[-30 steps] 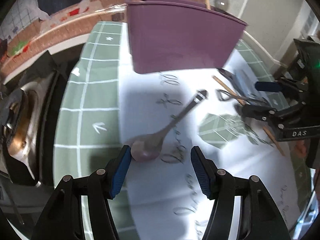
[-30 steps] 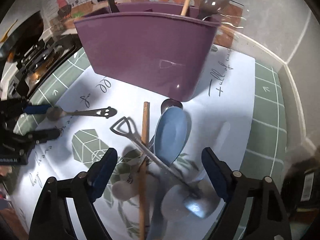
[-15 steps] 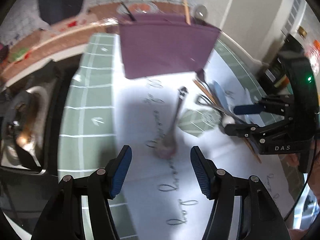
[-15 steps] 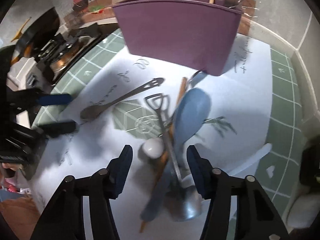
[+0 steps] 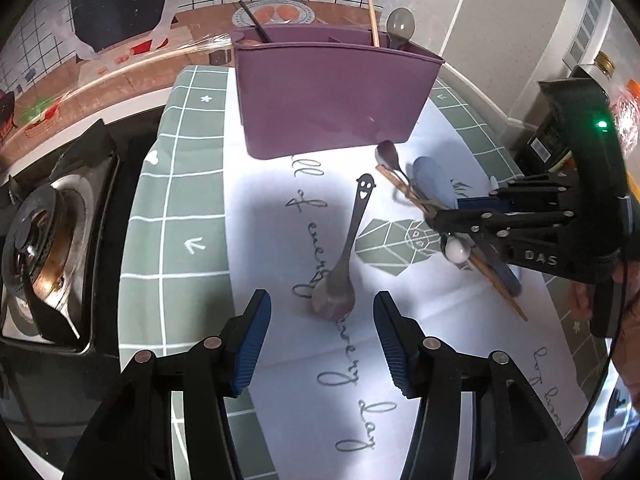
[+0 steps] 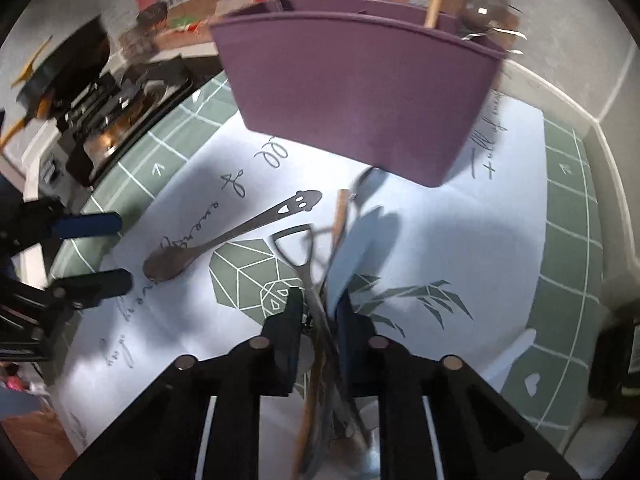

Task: Organize utensils
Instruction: 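Move the left tool to the white-ball spoon while the right tool approaches the blue spoon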

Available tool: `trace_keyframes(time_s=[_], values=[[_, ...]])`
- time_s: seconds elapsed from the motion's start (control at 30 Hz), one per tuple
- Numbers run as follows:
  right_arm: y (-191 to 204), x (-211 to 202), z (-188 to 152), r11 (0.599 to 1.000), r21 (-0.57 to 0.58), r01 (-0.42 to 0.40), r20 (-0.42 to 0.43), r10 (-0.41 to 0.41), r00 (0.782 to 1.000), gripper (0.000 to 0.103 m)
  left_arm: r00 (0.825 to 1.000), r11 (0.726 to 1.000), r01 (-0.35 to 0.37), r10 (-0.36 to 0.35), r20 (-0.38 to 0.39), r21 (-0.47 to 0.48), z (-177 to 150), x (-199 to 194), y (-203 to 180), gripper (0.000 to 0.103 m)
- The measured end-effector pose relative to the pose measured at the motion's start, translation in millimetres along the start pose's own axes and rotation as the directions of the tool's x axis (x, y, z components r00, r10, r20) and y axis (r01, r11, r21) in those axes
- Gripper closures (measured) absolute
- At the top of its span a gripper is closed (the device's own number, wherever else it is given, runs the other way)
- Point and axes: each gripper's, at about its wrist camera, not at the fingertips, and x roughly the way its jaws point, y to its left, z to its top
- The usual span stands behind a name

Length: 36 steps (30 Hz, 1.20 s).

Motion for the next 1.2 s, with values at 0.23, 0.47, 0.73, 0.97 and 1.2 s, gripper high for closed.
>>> trace_keyframes(time_s=[0.23,0.47,0.73,0.97,1.2], values=[[-34,-27,-12,0.985,0.167,-0.035,0.055,0.026,0.998,0.098,0.999,0.999,0.048,-0.048,-0.007,0.018,14,11,-23,0.049],[-64,-40,-29,0.962,0.27,0.027,0.051,-0.042,0.998,0.098,0.992,0.992,0.122,-0.121,-0.023,0.042,16,30,-70,0.049],[-74,-58,-51,0.952,0.302,0.048,0.07,-0.072,0.995,0.097,0.995,0.995,0.103,-0.103,-0.01,0.016,30,58,-104,0.069],[-70,-68,-61,0.954,0.282,0.098,0.084,-0.126,0.988,0.094,0.997,0.996,0.074,-0.075,0.02,0.042,29,56,-104,0.086],[-55,-61,-48,0.968,0.243,0.061,0.103,-0.088,0.991,0.068,0.998,0.999,0.037,-0.039,0.047,0.03,11,28,-82,0.1]])
